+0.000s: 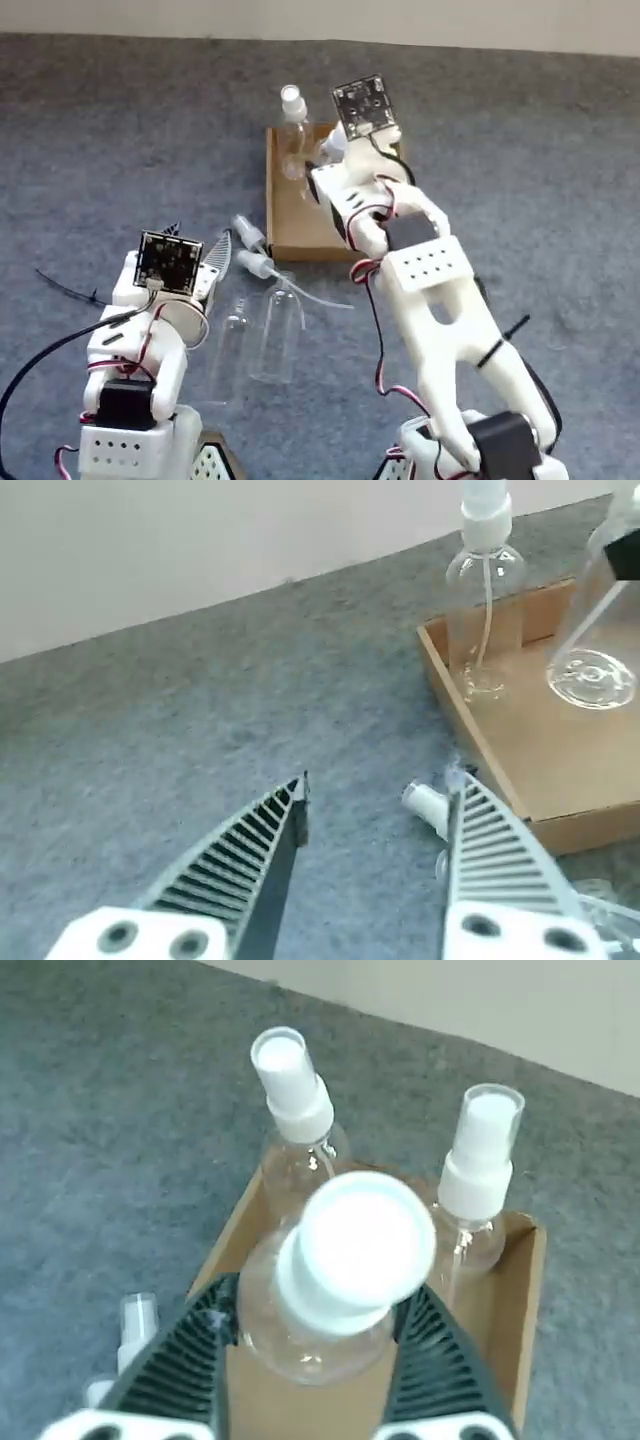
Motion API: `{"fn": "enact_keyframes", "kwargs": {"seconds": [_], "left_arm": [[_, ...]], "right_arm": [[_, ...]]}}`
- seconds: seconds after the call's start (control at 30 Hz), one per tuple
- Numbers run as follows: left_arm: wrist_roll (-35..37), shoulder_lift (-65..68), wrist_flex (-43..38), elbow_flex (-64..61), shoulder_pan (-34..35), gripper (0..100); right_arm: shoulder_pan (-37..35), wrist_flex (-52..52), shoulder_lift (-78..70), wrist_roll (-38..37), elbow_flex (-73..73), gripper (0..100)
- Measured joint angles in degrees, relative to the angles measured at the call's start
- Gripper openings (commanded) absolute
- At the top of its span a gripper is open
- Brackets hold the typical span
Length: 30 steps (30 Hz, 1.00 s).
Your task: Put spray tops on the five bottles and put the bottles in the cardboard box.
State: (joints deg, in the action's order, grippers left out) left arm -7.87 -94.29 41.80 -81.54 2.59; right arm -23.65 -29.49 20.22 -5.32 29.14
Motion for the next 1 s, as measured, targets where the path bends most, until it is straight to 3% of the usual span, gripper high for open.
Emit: {"fn": "enact_keyframes", "kwargs": {"seconds": [0.4,0.53,1.0], "left_arm": [[0.4,0.0,0.0,0.0,-0.1,20],[0.4,0.0,0.0,0.0,-0.1,20],[0.4,0.0,0.0,0.0,-0.1,20]], "right_arm": [[-2.4,8.4,-10.7,-0.3,0.0,0.5],[-4.0,10.0,-12.2,-4.2,0.0,0.5],[-4.8,9.8,-21.4,-5.3,-9.0,0.5]]}}
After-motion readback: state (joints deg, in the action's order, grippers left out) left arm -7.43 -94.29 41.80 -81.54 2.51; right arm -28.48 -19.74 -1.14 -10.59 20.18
